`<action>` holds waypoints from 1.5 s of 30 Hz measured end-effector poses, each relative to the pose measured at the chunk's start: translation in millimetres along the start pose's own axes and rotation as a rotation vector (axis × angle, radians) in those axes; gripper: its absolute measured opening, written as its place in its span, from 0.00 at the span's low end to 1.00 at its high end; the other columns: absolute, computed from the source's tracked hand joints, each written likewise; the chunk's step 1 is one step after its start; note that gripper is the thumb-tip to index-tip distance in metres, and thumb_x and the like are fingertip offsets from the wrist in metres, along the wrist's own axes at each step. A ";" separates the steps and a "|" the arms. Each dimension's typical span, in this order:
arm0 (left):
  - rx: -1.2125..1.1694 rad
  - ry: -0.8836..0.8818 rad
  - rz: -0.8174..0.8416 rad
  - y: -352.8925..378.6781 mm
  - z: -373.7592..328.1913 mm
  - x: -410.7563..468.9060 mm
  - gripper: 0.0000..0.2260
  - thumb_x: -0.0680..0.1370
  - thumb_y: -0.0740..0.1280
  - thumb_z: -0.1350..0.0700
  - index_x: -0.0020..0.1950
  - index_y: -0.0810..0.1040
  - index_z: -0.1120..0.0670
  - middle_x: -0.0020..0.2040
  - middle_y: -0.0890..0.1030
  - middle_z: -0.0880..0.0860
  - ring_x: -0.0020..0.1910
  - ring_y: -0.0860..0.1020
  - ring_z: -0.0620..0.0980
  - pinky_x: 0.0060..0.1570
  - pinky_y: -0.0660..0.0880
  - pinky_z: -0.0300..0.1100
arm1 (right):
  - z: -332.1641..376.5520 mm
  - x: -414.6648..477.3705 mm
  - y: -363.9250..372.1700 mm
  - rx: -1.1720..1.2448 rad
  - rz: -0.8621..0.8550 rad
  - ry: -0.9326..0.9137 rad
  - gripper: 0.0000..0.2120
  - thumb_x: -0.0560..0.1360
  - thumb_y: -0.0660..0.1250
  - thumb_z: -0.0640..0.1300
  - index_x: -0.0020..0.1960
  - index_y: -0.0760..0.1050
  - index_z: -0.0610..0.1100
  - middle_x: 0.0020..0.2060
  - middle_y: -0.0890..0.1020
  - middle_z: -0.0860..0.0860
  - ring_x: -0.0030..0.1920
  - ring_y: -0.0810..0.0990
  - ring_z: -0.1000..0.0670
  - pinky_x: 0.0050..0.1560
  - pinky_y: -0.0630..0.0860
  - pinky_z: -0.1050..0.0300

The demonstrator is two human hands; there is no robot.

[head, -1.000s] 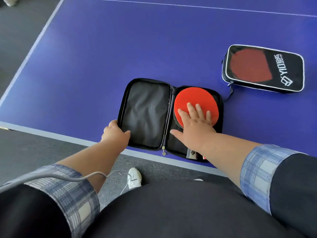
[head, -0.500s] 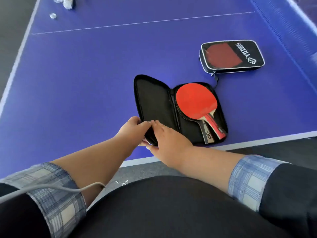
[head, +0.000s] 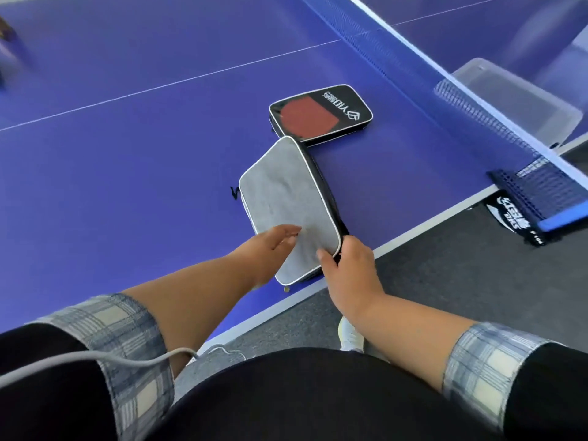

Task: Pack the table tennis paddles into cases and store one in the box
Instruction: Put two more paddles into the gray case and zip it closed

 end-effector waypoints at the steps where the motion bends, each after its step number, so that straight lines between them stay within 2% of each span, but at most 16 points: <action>1: 0.034 -0.002 0.021 4.9 -2.6 6.2 0.16 0.82 0.54 0.40 0.69 0.68 0.33 0.68 0.73 0.38 0.62 0.73 0.45 0.53 0.68 0.40 | -10.5 4.1 -2.0 0.007 -0.010 0.036 0.11 0.78 0.67 0.52 0.46 0.72 0.45 0.44 0.77 0.49 0.50 0.75 0.45 0.49 0.78 0.45; 5: 0.239 -0.007 0.090 21.7 -12.6 30.9 0.16 0.82 0.52 0.41 0.70 0.67 0.33 0.69 0.73 0.42 0.59 0.77 0.49 0.53 0.73 0.43 | -56.3 25.2 3.6 0.141 0.024 0.272 0.10 0.80 0.65 0.50 0.47 0.72 0.43 0.47 0.77 0.46 0.48 0.77 0.42 0.49 0.75 0.48; 8: 0.443 0.073 0.040 18.3 -32.3 57.3 0.17 0.84 0.53 0.48 0.71 0.68 0.38 0.70 0.74 0.45 0.65 0.73 0.50 0.57 0.71 0.45 | -85.0 34.9 18.0 0.312 0.103 0.484 0.08 0.81 0.62 0.48 0.46 0.68 0.45 0.44 0.77 0.44 0.38 0.74 0.47 0.34 0.68 0.54; 11: 0.654 0.108 -0.068 5.6 -41.9 86.0 0.20 0.83 0.54 0.54 0.75 0.63 0.40 0.77 0.63 0.47 0.75 0.59 0.52 0.68 0.65 0.50 | -99.2 46.9 26.7 0.406 0.153 0.560 0.08 0.81 0.60 0.45 0.44 0.66 0.45 0.36 0.73 0.46 0.32 0.71 0.47 0.30 0.66 0.55; 14: 0.803 -0.018 -0.051 3.7 -22.2 100.9 0.24 0.83 0.55 0.47 0.79 0.53 0.41 0.81 0.50 0.50 0.79 0.48 0.55 0.74 0.54 0.53 | -106.3 62.6 26.4 0.441 0.203 0.589 0.06 0.80 0.61 0.44 0.47 0.67 0.41 0.35 0.72 0.46 0.34 0.72 0.45 0.35 0.72 0.50; 17: 0.879 -0.048 -0.109 10.3 -17.4 97.2 0.26 0.83 0.52 0.43 0.80 0.49 0.42 0.81 0.49 0.52 0.78 0.49 0.56 0.73 0.57 0.52 | -115.6 86.1 18.2 0.367 0.241 0.548 0.08 0.80 0.61 0.45 0.45 0.66 0.43 0.31 0.69 0.49 0.29 0.67 0.49 0.29 0.64 0.56; 20: 0.863 -0.126 -0.149 15.8 -19.9 94.2 0.27 0.83 0.52 0.43 0.80 0.46 0.43 0.81 0.48 0.53 0.78 0.50 0.57 0.72 0.59 0.52 | -117.4 119.5 4.8 0.304 0.251 0.451 0.08 0.79 0.61 0.47 0.43 0.66 0.44 0.29 0.66 0.51 0.27 0.64 0.50 0.29 0.61 0.57; 23: 0.838 -0.241 -0.171 19.1 -24.4 92.5 0.29 0.82 0.53 0.42 0.80 0.44 0.43 0.80 0.49 0.54 0.76 0.53 0.58 0.70 0.63 0.53 | -109.0 153.3 -3.7 0.299 0.321 0.375 0.07 0.77 0.62 0.49 0.49 0.70 0.45 0.33 0.72 0.50 0.32 0.69 0.49 0.32 0.66 0.55; 26: 0.842 -0.315 -0.213 21.8 -32.2 91.8 0.30 0.82 0.53 0.39 0.80 0.45 0.44 0.78 0.55 0.55 0.73 0.60 0.60 0.66 0.68 0.54 | -100.1 192.1 -7.0 0.351 0.387 0.338 0.06 0.77 0.63 0.50 0.51 0.71 0.49 0.41 0.77 0.49 0.41 0.75 0.46 0.44 0.76 0.47; 28: 0.830 -0.350 -0.241 23.1 -38.2 93.7 0.29 0.81 0.52 0.37 0.79 0.46 0.43 0.75 0.59 0.56 0.71 0.62 0.59 0.64 0.69 0.54 | -92.9 220.3 -8.1 0.298 0.430 0.270 0.07 0.77 0.64 0.51 0.53 0.71 0.50 0.45 0.78 0.51 0.44 0.76 0.47 0.48 0.76 0.47; 32: 0.855 -0.374 -0.222 32.6 -46.1 101.2 0.28 0.81 0.51 0.37 0.78 0.42 0.37 0.66 0.64 0.56 0.63 0.67 0.57 0.57 0.73 0.52 | -73.8 263.0 -4.3 0.150 0.508 0.143 0.08 0.78 0.63 0.52 0.56 0.70 0.54 0.44 0.76 0.57 0.41 0.73 0.57 0.36 0.66 0.59; 37: 0.807 -0.394 -0.262 31.5 -47.0 106.2 0.25 0.81 0.51 0.37 0.77 0.50 0.38 0.61 0.68 0.57 0.57 0.73 0.58 0.51 0.75 0.53 | -56.7 285.6 17.1 0.110 0.607 0.044 0.10 0.79 0.64 0.54 0.59 0.71 0.54 0.51 0.79 0.53 0.44 0.76 0.55 0.40 0.71 0.58; 39: 0.820 -0.375 -0.309 27.1 -51.5 108.7 0.23 0.80 0.52 0.37 0.74 0.59 0.41 0.60 0.72 0.56 0.58 0.74 0.60 0.53 0.73 0.54 | -56.5 284.3 18.2 0.151 0.612 0.058 0.15 0.79 0.64 0.56 0.63 0.71 0.53 0.54 0.78 0.54 0.50 0.78 0.51 0.48 0.72 0.56; 41: 0.867 -0.308 -0.399 20.8 -61.3 117.1 0.21 0.80 0.54 0.37 0.70 0.66 0.43 0.62 0.73 0.55 0.61 0.72 0.59 0.60 0.69 0.55 | -64.0 280.7 5.2 0.192 0.506 0.066 0.20 0.79 0.63 0.57 0.67 0.70 0.50 0.55 0.77 0.55 0.53 0.76 0.51 0.50 0.67 0.57; 43: 0.851 -0.203 -0.464 16.8 -72.9 132.2 0.21 0.79 0.56 0.38 0.71 0.67 0.43 0.67 0.70 0.54 0.66 0.68 0.58 0.67 0.62 0.55 | -78.1 267.1 -16.5 0.204 0.374 0.071 0.16 0.80 0.60 0.57 0.61 0.71 0.48 0.51 0.77 0.55 0.52 0.76 0.51 0.47 0.66 0.58; 45: 0.836 -0.126 -0.446 20.2 -76.2 149.6 0.23 0.80 0.56 0.39 0.74 0.62 0.41 0.74 0.64 0.54 0.73 0.62 0.59 0.73 0.53 0.56 | -98.5 240.3 -28.7 0.137 0.396 0.045 0.13 0.80 0.57 0.60 0.49 0.69 0.50 0.43 0.76 0.56 0.44 0.75 0.51 0.39 0.65 0.56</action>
Point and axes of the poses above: each hand's wrist, its own x-axis towards the middle knuckle, its own y-axis out of the palm, z = x × y, the point moved 9 cm from there along x, towards the middle knuckle
